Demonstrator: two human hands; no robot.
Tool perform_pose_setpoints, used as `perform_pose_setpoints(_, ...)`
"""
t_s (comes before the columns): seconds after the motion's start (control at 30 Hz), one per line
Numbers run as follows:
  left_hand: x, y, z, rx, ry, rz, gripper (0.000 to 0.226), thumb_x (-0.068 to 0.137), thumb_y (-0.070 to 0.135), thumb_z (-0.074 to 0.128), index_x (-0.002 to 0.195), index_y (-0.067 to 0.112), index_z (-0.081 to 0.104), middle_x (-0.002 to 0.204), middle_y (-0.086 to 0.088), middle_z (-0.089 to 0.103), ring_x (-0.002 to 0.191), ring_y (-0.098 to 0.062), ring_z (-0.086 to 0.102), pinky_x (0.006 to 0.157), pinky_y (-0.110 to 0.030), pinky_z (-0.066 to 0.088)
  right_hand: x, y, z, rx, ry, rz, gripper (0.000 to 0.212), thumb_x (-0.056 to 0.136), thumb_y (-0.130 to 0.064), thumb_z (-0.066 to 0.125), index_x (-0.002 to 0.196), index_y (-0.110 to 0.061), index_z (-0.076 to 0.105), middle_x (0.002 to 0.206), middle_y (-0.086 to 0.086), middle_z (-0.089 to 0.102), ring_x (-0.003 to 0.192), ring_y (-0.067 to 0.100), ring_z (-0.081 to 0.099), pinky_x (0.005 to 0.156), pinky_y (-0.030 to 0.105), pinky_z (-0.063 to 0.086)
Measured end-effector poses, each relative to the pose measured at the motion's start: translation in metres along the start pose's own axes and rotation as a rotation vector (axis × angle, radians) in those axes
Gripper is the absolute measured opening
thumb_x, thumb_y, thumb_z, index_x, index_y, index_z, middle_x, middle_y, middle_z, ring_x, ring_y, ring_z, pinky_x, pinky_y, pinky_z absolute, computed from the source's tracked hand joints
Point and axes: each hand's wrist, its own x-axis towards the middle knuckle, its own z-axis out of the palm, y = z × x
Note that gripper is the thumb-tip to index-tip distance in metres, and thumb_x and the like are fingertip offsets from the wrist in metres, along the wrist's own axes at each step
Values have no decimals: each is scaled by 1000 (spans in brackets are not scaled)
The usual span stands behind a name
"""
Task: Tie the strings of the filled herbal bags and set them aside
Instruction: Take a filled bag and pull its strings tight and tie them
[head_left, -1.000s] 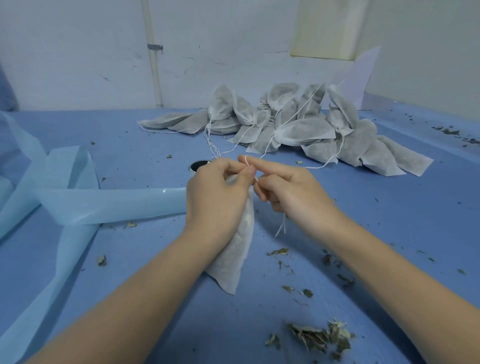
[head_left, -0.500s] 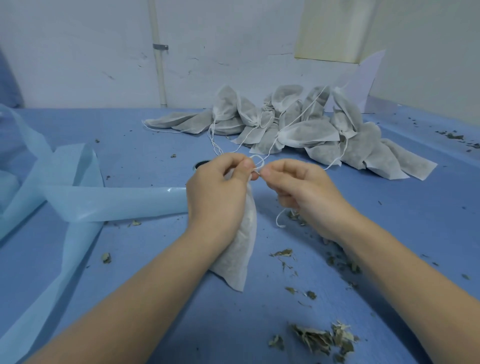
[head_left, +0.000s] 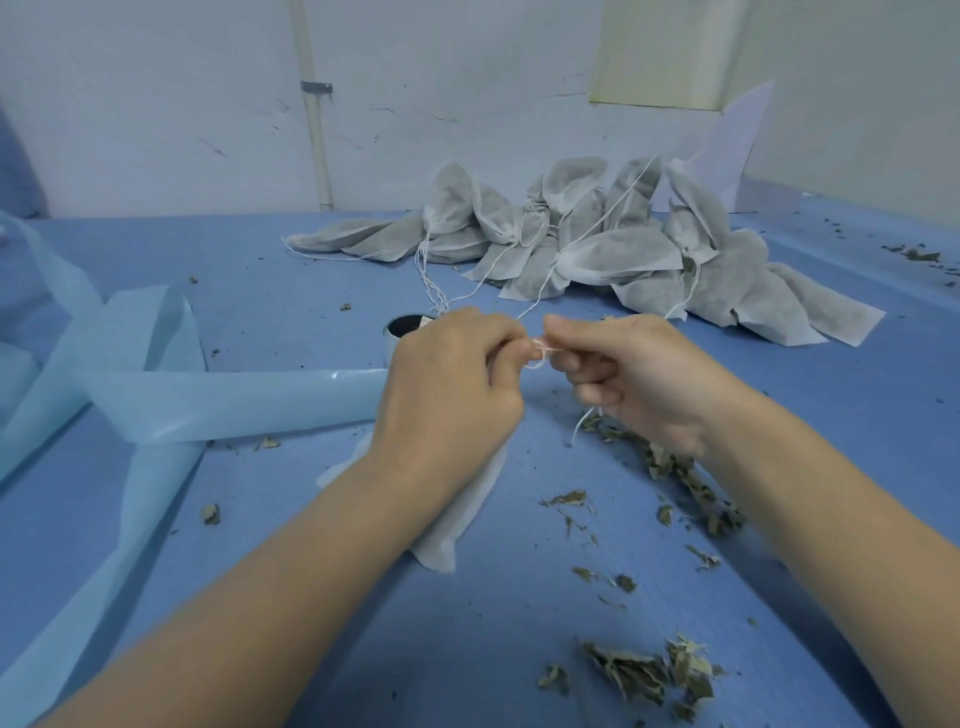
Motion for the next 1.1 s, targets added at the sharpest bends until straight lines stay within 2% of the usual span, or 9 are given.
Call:
perform_pose_setpoints(0.1, -1, -1, 1, 21, 53, -25, 14, 90, 18, 59, 84, 12, 69, 75, 2, 63, 74, -12, 51, 64, -18, 26, -2, 1, 3, -28, 5, -48, 17, 69, -29, 72, 75, -14, 77, 54, -8, 54, 55, 9, 26, 50, 21, 18)
perform_pose_setpoints(0.2, 0, -2, 2, -58, 62, -131, 15, 91, 23, 58, 87, 15, 70, 82, 4, 69, 81, -10, 57, 67, -12, 31, -3, 4, 9, -111, 125, -84, 16, 79, -21, 72, 91, -11, 77, 75, 1, 68, 50, 4, 33, 48, 13, 25)
perform_pose_setpoints(0.37, 2, -1, 5, -167, 19, -308, 20, 93, 30, 52, 89, 18, 68, 85, 9, 68, 84, -7, 55, 67, -1, 31, -3, 6, 14, -139, 244, -119, 8, 85, -19, 69, 84, -14, 75, 51, -18, 55, 41, 1, 39, 43, 9, 30)
perform_pose_setpoints(0.53, 2, 1, 7, -310, -29, -390, 20, 95, 25, 48, 86, 18, 64, 74, 15, 63, 73, 6, 52, 66, -1, 33, -3, 3, 20, 172, 136, 37, 10, 84, -9, 64, 77, -6, 69, 55, -6, 37, 47, 6, 25, 41, 15, 21)
perform_pose_setpoints(0.6, 3, 2, 7, -383, -22, -411, 21, 96, 21, 46, 85, 15, 63, 72, 15, 60, 75, 4, 53, 67, -7, 36, -3, 2, 22, 368, 40, 124, 10, 75, -11, 63, 81, -3, 65, 53, -6, 37, 48, 5, 20, 41, 15, 15)
perform_pose_setpoints(0.7, 4, 3, 8, -442, -5, -424, 17, 96, 18, 47, 85, 15, 60, 75, 15, 59, 77, -3, 52, 69, -11, 37, -2, 2, 24, 549, -21, 176, 10, 70, -12, 60, 66, -5, 67, 55, -5, 35, 48, 4, 17, 42, 14, 14)
perform_pose_setpoints(0.77, 3, 4, 7, -447, 28, -382, 10, 95, 15, 50, 88, 18, 57, 82, 15, 58, 81, -5, 52, 73, -12, 37, -2, 2, 23, 598, -15, 199, 17, 71, -12, 60, 57, -6, 68, 55, -5, 34, 47, 4, 19, 43, 14, 15)
perform_pose_setpoints(0.93, -5, 6, 6, -179, 178, -72, 15, 87, -1, 57, 94, 10, 64, 92, 4, 61, 90, -15, 57, 78, -11, 36, -1, 1, 24, 659, 22, 223, 10, 69, -11, 60, 65, -4, 66, 56, -4, 34, 47, 4, 18, 42, 13, 16)
perform_pose_setpoints(1.1, -8, 11, 6, -131, 253, -39, 14, 83, 11, 63, 93, 9, 71, 92, -3, 71, 88, -22, 64, 82, -24, 41, -3, -2, 24, 642, 40, 210, 8, 70, -12, 60, 73, -5, 61, 61, -4, 31, 51, 5, 15, 40, 13, 16)
